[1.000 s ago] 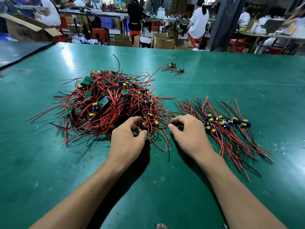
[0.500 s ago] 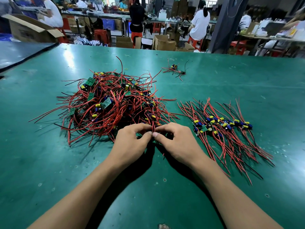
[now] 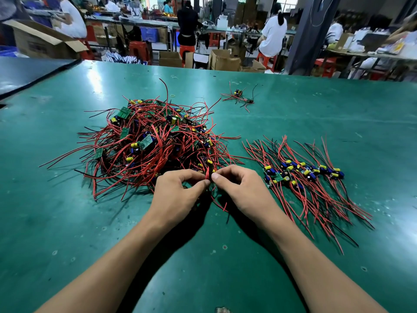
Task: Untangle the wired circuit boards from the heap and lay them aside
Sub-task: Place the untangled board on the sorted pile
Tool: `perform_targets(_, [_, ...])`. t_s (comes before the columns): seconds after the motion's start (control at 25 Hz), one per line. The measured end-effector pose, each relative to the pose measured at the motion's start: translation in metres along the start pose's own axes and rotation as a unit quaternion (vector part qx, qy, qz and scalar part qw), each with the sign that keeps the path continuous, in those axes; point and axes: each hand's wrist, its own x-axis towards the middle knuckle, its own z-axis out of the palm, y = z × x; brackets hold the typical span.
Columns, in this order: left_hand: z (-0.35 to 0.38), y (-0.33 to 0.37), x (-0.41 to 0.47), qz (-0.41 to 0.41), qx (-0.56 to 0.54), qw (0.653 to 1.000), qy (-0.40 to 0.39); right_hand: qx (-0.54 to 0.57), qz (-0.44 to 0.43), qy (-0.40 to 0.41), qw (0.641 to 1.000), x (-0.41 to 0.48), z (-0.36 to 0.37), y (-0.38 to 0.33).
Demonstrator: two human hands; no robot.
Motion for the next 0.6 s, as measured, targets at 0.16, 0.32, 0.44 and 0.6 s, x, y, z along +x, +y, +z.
perform_targets(0.16, [0.003, 0.006, -0.005, 0.112, 0.066, 0.992, 0.010, 0.009, 0.009, 0.008, 1.000, 0.001, 0.001, -0.001])
perform_targets(0.32, [0.004, 0.007, -0.007, 0.138, 0.072, 0.988, -0.014, 0.143, 0.065, -0.009, 0.988, 0.001, -0.002, -0.003])
perform_targets(0.44, [0.005, 0.006, -0.006, 0.103, 0.057, 0.993, -0.017, 0.210, 0.083, 0.018, 0.974, 0.001, -0.004, -0.007])
perform_targets(0.6, [0.004, 0.006, -0.006, 0.059, 0.012, 0.998, -0.017, 0.304, 0.076, 0.045, 0.949, 0.003, -0.010, -0.015])
